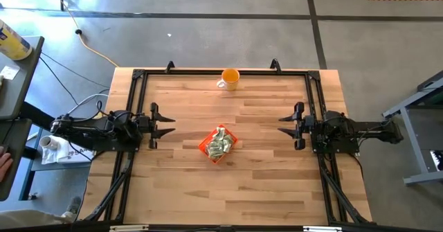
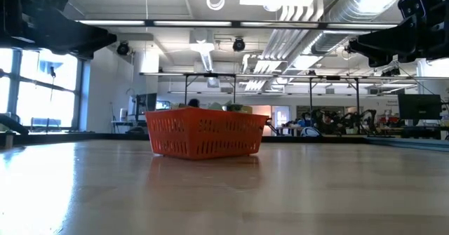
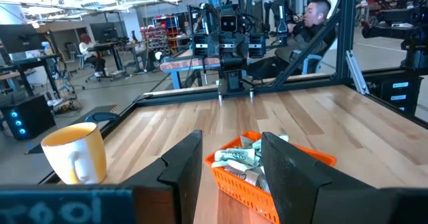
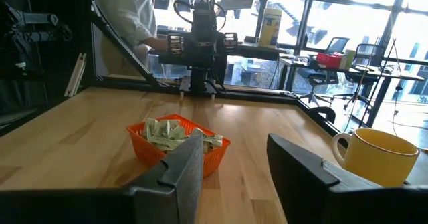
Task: Pick and place Stevia / Truvia into bins
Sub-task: Return to Home Position
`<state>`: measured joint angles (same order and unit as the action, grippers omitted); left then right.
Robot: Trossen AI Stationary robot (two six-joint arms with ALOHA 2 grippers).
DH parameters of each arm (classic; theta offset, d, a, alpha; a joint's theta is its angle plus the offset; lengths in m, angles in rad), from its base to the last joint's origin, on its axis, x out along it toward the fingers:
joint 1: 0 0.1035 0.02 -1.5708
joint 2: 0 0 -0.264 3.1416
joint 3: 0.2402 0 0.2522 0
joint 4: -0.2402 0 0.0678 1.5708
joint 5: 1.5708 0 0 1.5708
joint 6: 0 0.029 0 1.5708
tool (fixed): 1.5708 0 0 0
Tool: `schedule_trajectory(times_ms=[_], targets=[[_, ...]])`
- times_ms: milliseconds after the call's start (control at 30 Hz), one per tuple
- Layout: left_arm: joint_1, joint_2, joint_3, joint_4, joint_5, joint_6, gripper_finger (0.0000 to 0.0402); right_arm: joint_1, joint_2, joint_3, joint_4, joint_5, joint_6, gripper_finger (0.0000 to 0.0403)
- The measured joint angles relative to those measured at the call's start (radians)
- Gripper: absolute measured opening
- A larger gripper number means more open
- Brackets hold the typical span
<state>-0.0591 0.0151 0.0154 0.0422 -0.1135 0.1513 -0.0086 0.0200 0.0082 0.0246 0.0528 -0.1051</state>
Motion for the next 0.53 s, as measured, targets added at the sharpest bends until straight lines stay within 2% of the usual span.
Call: schedule_trajectory(times_ms=[533], targets=[[0.000, 0.000, 0.000, 0.000, 0.000, 0.000, 0.0189, 0.000, 0.000, 0.000, 0.000, 0.000, 0.000, 0.0163]])
